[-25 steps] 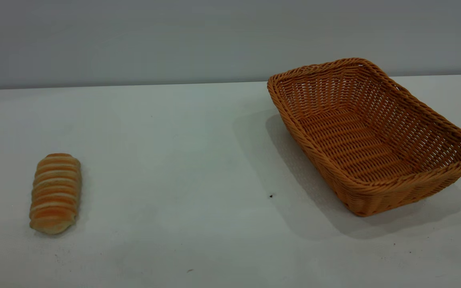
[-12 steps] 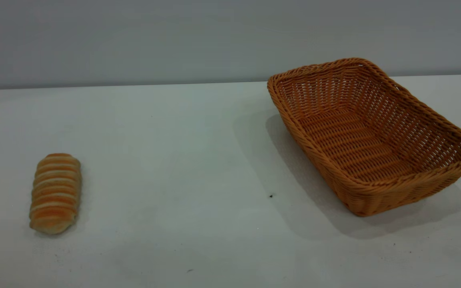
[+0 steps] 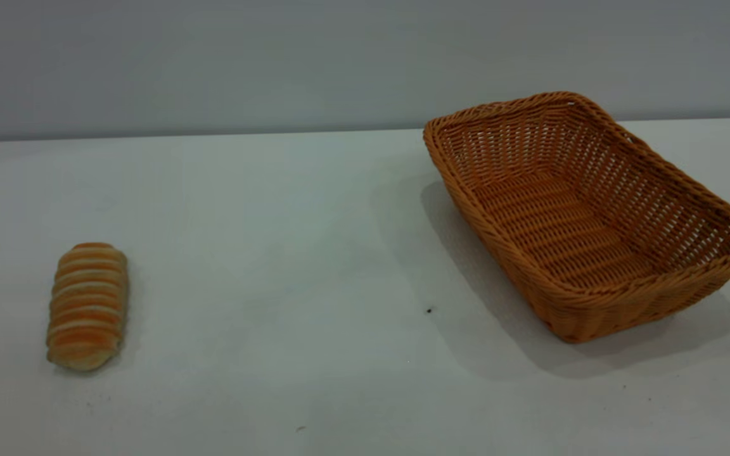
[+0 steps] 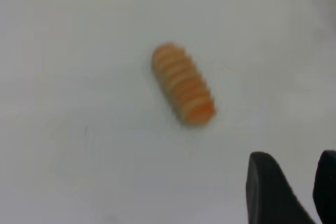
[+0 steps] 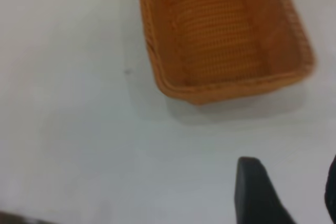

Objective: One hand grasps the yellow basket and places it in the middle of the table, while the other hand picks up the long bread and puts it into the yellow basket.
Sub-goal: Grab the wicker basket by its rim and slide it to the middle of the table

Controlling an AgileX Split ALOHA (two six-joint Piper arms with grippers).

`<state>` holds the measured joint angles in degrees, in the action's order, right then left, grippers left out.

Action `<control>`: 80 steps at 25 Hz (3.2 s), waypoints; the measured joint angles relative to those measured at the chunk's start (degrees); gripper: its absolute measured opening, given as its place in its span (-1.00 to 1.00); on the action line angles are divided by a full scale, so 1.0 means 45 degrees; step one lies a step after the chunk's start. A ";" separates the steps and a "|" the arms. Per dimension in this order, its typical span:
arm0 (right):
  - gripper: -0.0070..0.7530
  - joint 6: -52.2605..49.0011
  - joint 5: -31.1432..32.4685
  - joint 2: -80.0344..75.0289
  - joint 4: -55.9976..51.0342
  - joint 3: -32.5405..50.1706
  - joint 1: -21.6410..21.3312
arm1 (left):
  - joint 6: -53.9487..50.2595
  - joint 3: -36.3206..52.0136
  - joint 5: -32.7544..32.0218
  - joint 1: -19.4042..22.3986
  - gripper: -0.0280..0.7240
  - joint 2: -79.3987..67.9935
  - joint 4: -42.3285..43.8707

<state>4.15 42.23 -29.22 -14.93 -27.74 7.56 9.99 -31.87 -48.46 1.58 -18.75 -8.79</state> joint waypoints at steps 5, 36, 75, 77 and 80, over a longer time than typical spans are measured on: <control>0.21 0.0215 -0.1717 -0.3958 -0.0834 -0.0461 0.0000 | 0.1670 -0.0401 0.2745 0.0000 -0.17 -0.2329 -0.0848; 0.26 -0.1373 -0.3913 -1.3407 -0.4065 -0.2757 -0.2020 | 1.2922 -0.3590 0.8778 -0.3828 -0.17 -1.2868 -0.4900; 0.26 0.0209 -0.4224 -1.6968 -0.6631 -0.3687 -0.2057 | 1.2935 -0.3645 1.0769 -0.3828 -0.17 -1.3207 -0.4978; 0.26 0.0007 -0.4262 -1.6968 -0.6201 -0.3687 -0.2057 | 1.2935 -0.3645 1.0769 -0.3828 -0.17 -1.3207 -0.4978; 0.26 0.0007 -0.4479 -1.6806 -0.6138 -0.3687 -0.2057 | 1.2935 -0.3645 1.0769 -0.3828 -0.17 -1.3207 -0.4978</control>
<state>4.18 22.07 -104.85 -42.55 -44.33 -1.69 68.19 -48.28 0.00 -15.64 -78.18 -31.19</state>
